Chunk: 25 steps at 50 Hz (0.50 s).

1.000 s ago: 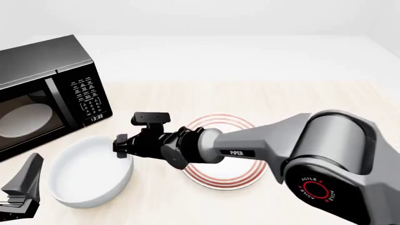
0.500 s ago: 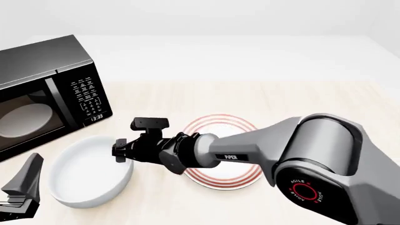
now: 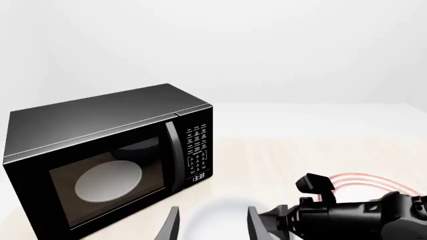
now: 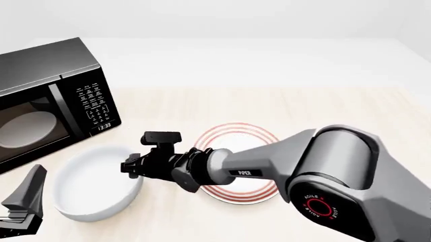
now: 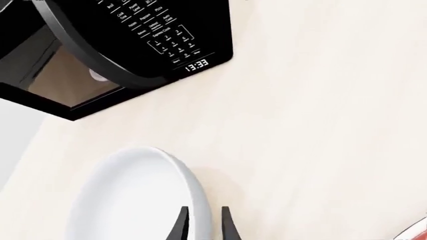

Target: Put the white bowl to the right of the plate.

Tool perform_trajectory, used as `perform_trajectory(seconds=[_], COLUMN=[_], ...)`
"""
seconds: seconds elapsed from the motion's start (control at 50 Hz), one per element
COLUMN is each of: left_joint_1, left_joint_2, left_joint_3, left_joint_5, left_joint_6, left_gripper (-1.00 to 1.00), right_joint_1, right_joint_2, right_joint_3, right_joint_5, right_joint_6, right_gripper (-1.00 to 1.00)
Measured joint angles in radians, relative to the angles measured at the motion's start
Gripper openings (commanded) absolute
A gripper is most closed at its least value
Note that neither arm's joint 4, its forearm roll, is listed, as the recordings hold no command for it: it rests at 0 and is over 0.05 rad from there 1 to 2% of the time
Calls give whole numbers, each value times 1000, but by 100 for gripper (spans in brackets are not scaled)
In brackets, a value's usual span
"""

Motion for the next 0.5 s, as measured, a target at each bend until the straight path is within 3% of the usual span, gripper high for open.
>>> perform_trajectory(seconds=[0.22,0.5], left_joint_1=[0,0], left_joint_2=[0,0], left_joint_3=[0,0], left_joint_5=[0,0], left_joint_6=[0,0], left_gripper=[100,100], right_joint_1=[9,-14], right_joint_2=[7,-51], right_joint_3=[4,5], right_joint_5=[-36,8], right_joint_6=[71,34], right_gripper=[-100,-100])
